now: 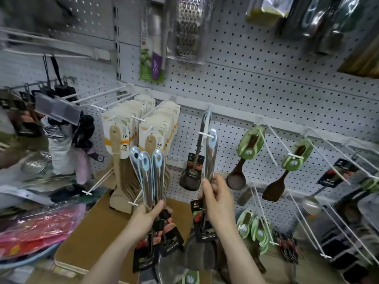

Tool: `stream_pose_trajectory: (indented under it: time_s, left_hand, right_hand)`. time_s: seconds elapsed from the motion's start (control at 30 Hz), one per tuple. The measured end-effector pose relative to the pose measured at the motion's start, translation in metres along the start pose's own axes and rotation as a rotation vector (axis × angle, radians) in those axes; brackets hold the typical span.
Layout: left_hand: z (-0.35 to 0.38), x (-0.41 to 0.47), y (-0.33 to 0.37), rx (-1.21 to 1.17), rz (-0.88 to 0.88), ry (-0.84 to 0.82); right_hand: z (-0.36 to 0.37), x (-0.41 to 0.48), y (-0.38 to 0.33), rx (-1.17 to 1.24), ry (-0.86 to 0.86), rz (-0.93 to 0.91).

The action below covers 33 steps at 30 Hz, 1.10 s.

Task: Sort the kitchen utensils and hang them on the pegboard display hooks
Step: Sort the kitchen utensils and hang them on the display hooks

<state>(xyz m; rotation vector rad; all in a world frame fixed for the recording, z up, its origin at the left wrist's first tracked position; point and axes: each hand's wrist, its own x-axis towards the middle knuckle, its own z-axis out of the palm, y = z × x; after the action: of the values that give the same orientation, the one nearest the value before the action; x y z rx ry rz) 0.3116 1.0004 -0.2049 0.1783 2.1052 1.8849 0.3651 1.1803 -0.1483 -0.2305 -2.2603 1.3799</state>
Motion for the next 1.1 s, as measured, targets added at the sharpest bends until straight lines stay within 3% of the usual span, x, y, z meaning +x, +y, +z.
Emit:
stream_pose_trajectory:
  time_s: [0.3,0.7,1.1]
  left_hand:
    - [-0.003,0.007,0.021,-0.051,0.025,-0.040]
    - [-0.019,0.022,0.007,0.165,0.063,-0.208]
    - [-0.038,0.015,0.016,0.211,0.061,-0.260]
  right_hand:
    - [0.018,-0.022,0.004,-0.070,0.003,-0.053]
    - [0.029,-0.004,0.010,-0.034,0.052,0.050]
    - [0.002,0.059,0.015,-0.280,0.058,0.091]
